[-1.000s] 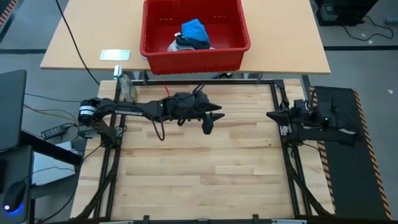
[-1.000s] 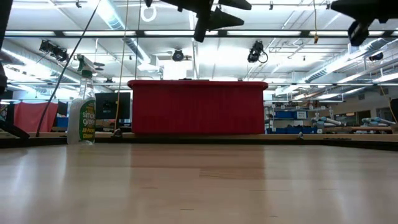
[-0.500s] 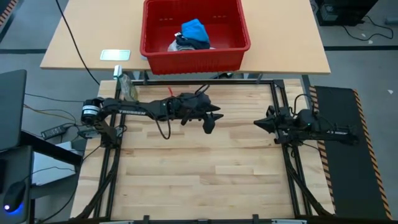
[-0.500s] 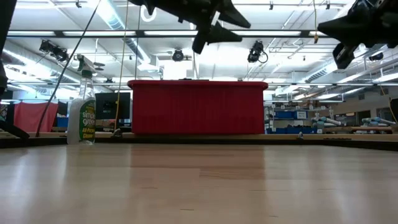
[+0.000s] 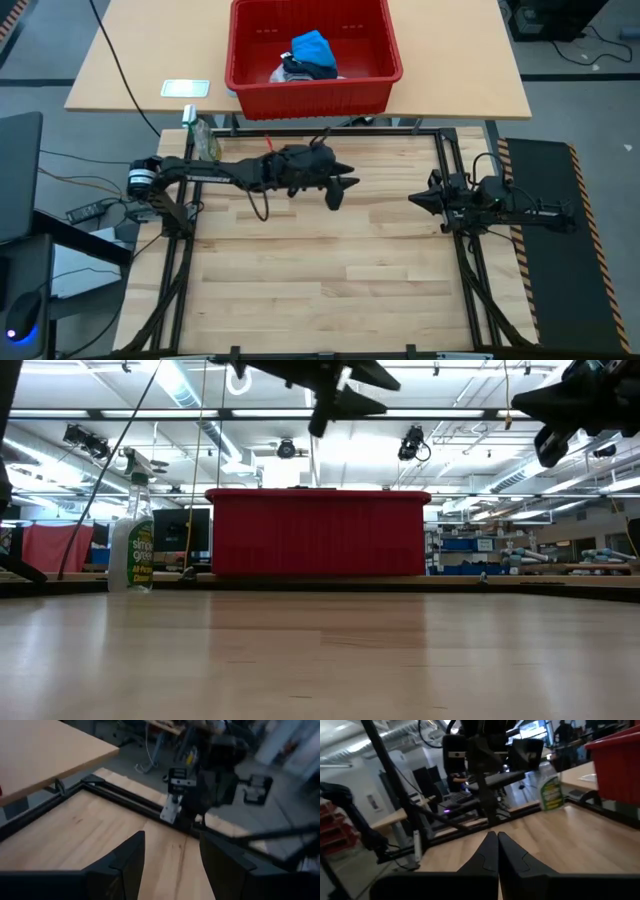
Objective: Fold laundry
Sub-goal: Return to Home Position
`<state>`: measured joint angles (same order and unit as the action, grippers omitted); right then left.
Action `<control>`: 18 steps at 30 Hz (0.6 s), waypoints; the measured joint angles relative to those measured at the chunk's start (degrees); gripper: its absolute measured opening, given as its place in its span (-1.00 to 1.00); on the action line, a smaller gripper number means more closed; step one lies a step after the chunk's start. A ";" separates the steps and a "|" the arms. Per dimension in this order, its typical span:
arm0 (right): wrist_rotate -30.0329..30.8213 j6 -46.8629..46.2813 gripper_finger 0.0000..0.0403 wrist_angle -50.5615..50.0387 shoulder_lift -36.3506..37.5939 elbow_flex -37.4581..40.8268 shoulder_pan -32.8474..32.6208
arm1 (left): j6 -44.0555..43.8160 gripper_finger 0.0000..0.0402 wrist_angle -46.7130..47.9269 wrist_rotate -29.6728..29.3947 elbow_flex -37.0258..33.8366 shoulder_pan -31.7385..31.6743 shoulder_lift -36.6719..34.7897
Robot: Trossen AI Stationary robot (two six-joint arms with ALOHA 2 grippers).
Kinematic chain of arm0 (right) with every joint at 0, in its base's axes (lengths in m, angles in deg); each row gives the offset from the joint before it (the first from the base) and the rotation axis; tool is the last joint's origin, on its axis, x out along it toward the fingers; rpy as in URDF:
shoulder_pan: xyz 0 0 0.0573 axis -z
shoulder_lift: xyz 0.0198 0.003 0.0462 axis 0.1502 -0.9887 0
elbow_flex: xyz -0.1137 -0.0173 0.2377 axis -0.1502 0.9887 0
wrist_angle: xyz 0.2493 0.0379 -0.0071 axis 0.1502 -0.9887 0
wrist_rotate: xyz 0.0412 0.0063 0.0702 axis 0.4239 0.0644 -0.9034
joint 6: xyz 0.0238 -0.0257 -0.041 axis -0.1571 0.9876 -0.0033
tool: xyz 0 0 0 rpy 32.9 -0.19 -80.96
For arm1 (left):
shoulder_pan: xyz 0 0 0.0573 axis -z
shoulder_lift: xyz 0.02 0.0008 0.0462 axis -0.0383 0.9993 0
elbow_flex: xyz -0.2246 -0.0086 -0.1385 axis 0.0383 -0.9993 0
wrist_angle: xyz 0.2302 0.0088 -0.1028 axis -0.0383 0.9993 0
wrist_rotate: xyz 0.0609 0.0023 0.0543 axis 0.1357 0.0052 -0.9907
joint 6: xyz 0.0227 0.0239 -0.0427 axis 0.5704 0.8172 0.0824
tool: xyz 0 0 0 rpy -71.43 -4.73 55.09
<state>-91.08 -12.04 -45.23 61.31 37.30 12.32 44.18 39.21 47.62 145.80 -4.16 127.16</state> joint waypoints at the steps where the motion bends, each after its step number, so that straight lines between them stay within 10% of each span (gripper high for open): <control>1: 0.01 -0.60 -1.00 0.67 0.00 0.40 -0.39 | 1.56 -0.05 1.50 0.56 0.00 -0.40 -0.84; 10: 7.16 -3.85 -1.00 7.68 0.00 5.30 -4.04 | 7.25 -0.05 10.80 0.86 -1.90 -3.02 -7.34; 18: 14.16 -3.36 -0.97 3.83 -0.02 7.25 -4.15 | -6.31 -0.05 -14.01 3.25 -29.55 -1.43 -13.10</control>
<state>-76.91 -15.40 -41.41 61.29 44.55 8.17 37.86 25.21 50.87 116.25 -5.59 114.06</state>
